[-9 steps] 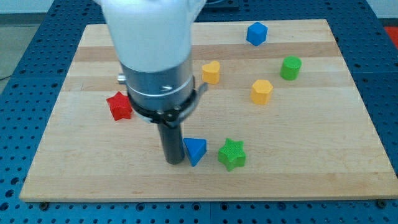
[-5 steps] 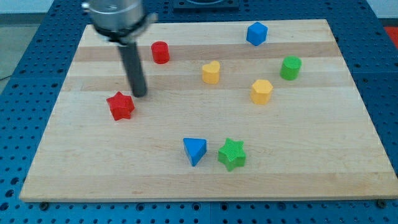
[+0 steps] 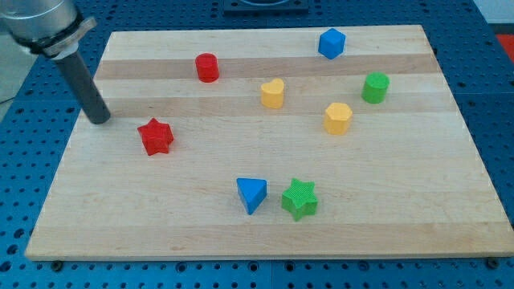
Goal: Slide the red star closer to the blue triangle
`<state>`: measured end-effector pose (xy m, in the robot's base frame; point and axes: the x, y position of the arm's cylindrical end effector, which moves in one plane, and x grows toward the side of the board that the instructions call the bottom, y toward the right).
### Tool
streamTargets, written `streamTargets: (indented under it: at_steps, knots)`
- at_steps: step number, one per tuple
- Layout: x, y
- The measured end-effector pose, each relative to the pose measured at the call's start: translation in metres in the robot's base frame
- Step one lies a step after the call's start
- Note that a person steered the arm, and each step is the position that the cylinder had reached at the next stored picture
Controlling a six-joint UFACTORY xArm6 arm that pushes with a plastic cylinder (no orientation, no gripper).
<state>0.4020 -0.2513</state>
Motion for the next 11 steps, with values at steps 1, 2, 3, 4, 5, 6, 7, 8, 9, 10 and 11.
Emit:
streamTargets:
  at_steps: [1, 2, 3, 4, 5, 6, 7, 8, 9, 10, 11]
  knots:
    - [0.024, 0.056]
    - [0.093, 0.097]
    - [0.113, 0.11]
    - [0.07, 0.095]
    - [0.046, 0.109]
    - [0.064, 0.133]
    - [0.108, 0.141]
    - [0.131, 0.144]
    - [0.123, 0.139]
    - [0.129, 0.123]
    - [0.15, 0.123]
